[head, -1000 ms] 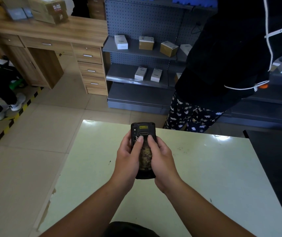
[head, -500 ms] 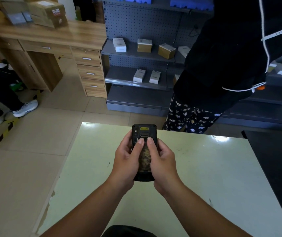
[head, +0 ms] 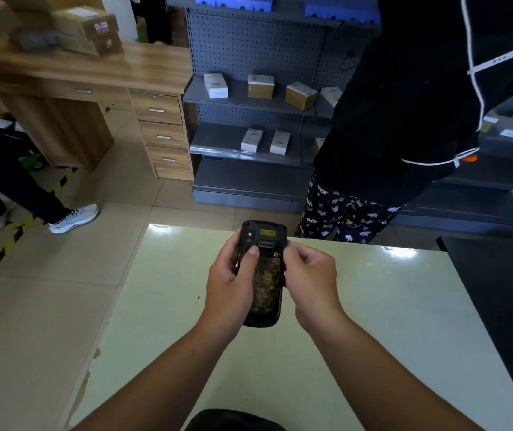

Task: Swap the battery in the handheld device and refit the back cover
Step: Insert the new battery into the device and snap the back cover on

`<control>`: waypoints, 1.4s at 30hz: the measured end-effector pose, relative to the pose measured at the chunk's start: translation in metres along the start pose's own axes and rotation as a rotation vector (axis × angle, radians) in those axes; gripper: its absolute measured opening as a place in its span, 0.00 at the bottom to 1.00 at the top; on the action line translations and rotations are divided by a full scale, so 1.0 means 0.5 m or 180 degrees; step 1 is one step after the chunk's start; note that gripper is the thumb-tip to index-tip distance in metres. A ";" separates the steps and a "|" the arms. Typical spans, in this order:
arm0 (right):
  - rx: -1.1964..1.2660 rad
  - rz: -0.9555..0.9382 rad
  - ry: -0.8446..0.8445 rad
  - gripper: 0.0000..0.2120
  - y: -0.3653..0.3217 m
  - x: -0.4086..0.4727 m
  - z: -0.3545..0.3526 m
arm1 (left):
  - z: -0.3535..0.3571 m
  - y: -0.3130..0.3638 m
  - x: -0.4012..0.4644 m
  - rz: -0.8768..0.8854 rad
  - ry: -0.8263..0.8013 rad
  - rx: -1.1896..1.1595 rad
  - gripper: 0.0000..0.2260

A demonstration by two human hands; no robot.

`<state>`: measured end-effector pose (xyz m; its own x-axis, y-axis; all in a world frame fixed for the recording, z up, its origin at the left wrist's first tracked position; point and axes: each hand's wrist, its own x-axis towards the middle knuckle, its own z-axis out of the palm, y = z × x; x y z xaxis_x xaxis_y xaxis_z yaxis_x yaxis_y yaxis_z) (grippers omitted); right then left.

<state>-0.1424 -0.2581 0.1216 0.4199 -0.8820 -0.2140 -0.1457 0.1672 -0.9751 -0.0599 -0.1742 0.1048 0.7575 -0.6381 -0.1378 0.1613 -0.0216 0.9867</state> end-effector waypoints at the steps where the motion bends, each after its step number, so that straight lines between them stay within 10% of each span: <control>1: 0.0057 0.0040 0.0001 0.21 0.004 -0.004 0.002 | 0.000 0.000 0.002 -0.0026 0.0087 -0.0016 0.14; 12: -0.0238 -0.0187 -0.0009 0.16 0.009 -0.007 0.019 | 0.008 0.003 0.017 -0.0640 0.0240 -0.0213 0.14; 18: -0.2178 -0.1648 -0.0824 0.27 0.039 0.012 0.012 | 0.009 -0.021 0.006 -0.0800 0.0061 -0.0221 0.25; 32: -0.1567 -0.0939 -0.0644 0.43 0.072 -0.020 0.005 | -0.017 -0.016 0.018 -0.1099 -0.0134 -0.0853 0.20; 42: -0.3697 -0.0823 -0.0806 0.46 0.050 -0.004 0.054 | -0.034 -0.062 0.008 -0.1048 -0.0225 -0.0942 0.17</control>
<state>-0.1225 -0.2402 0.0960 0.6994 -0.6982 -0.1530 -0.6927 -0.6093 -0.3859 -0.0512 -0.1631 0.0720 0.5921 -0.6854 -0.4239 0.5684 -0.0177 0.8225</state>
